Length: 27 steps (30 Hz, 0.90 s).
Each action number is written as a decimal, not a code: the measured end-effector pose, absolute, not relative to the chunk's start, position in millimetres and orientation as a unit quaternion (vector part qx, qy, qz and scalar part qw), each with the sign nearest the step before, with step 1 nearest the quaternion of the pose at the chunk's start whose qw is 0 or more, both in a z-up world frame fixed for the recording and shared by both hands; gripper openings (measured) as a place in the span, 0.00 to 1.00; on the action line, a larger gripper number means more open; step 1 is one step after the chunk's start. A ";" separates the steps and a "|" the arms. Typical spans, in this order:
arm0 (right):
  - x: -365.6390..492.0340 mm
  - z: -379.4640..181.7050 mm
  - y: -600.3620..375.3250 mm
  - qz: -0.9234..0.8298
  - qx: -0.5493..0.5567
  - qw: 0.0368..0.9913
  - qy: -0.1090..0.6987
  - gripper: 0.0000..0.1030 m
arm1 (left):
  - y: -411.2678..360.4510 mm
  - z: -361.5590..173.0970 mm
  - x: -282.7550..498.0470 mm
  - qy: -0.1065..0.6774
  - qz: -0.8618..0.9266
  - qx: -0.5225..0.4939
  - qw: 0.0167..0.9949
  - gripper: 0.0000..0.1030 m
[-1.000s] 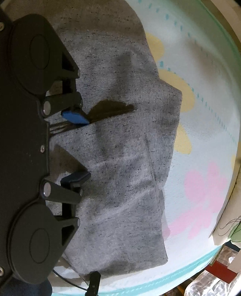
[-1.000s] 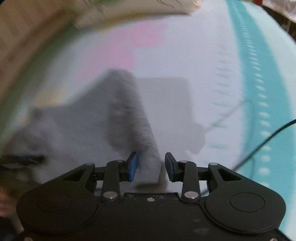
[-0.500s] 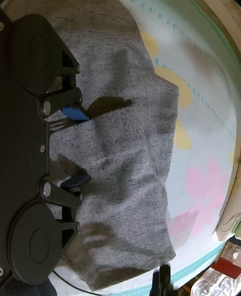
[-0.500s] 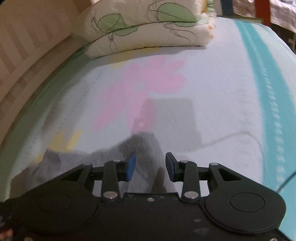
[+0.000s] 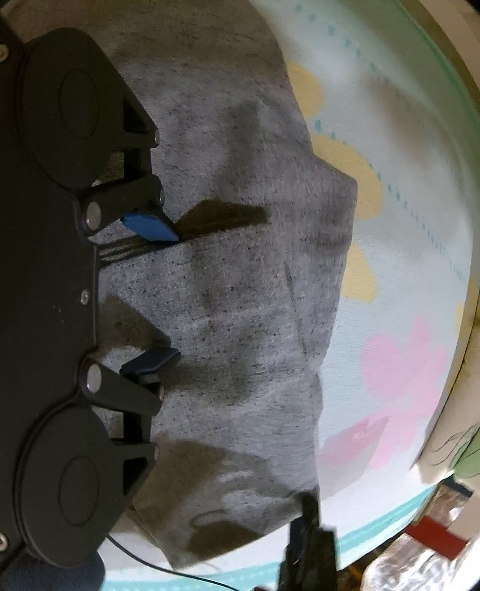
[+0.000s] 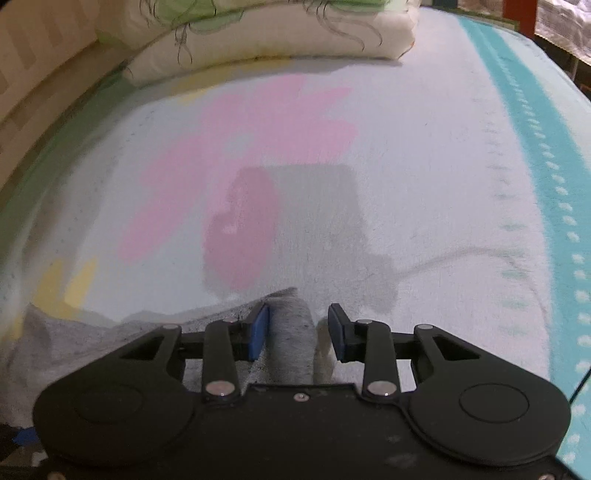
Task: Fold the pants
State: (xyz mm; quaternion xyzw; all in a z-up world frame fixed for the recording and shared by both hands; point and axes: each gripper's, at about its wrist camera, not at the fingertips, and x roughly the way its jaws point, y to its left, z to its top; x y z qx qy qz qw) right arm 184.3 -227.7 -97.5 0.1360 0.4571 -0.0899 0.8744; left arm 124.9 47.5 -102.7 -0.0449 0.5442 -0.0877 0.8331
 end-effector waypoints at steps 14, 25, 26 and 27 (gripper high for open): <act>125.4 -108.3 -230.8 -0.124 0.120 0.863 0.474 0.34 | 70.6 -67.4 97.9 0.522 -0.056 -0.052 0.850 0.62; 89.0 -62.7 -150.7 -0.072 0.105 0.880 0.458 0.40 | 163.5 -36.7 70.7 0.506 0.035 -0.065 0.860 0.62; 87.5 -65.3 -142.1 -0.070 0.098 0.879 0.462 0.41 | 172.7 -36.1 68.6 0.506 0.046 -0.065 0.859 0.62; 86.6 -70.0 -133.9 -0.070 0.090 0.878 0.465 0.41 | 183.5 -35.0 65.6 0.505 0.056 -0.066 0.859 0.62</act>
